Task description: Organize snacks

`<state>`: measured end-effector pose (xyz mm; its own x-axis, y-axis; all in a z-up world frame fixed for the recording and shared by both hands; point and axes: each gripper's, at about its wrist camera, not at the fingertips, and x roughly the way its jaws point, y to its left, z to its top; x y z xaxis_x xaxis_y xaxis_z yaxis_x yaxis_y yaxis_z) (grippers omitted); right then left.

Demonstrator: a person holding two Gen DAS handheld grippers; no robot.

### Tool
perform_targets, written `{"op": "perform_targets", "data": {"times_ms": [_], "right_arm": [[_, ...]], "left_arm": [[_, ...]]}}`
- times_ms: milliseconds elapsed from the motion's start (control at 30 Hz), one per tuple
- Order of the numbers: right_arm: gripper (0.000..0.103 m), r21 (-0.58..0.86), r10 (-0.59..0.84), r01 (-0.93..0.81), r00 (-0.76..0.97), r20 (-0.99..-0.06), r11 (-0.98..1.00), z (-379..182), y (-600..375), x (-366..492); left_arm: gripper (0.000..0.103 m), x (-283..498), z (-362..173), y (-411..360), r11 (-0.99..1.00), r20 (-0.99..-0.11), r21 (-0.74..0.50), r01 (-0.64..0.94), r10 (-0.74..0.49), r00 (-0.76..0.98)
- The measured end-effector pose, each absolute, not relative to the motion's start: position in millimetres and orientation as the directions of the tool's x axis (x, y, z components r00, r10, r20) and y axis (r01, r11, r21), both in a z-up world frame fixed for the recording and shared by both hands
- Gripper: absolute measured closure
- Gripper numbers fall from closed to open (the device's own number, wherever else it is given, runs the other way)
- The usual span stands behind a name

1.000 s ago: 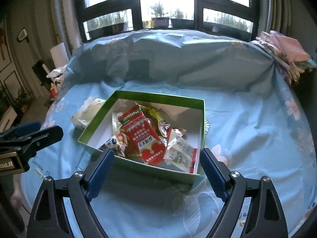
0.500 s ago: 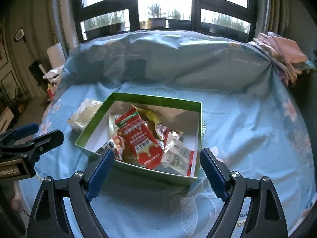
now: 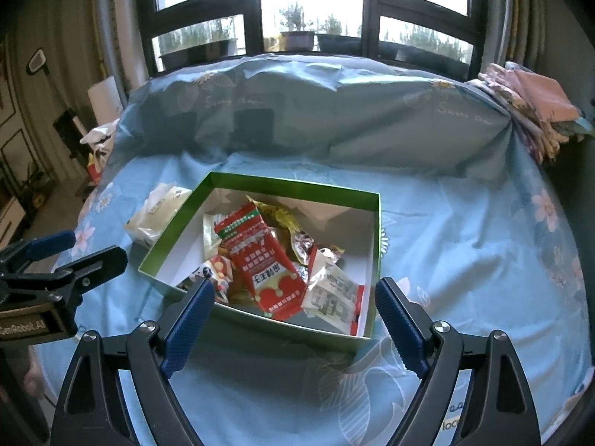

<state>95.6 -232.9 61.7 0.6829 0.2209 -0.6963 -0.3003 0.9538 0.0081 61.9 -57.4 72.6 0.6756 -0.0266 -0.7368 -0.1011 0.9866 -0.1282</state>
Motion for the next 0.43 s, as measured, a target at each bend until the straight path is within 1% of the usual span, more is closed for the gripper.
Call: {"op": "perform_targets", "data": {"times_ms": [433], "right_arm": [[0.015, 0.010, 0.227, -0.307, 0.681, -0.696, 0.952, 62.6, -229.4, 96.8]], "left_arm": [[0.000, 64.2, 71.4, -57.8, 0.986, -0.740, -0.127, -0.104, -0.025, 0.672]]}}
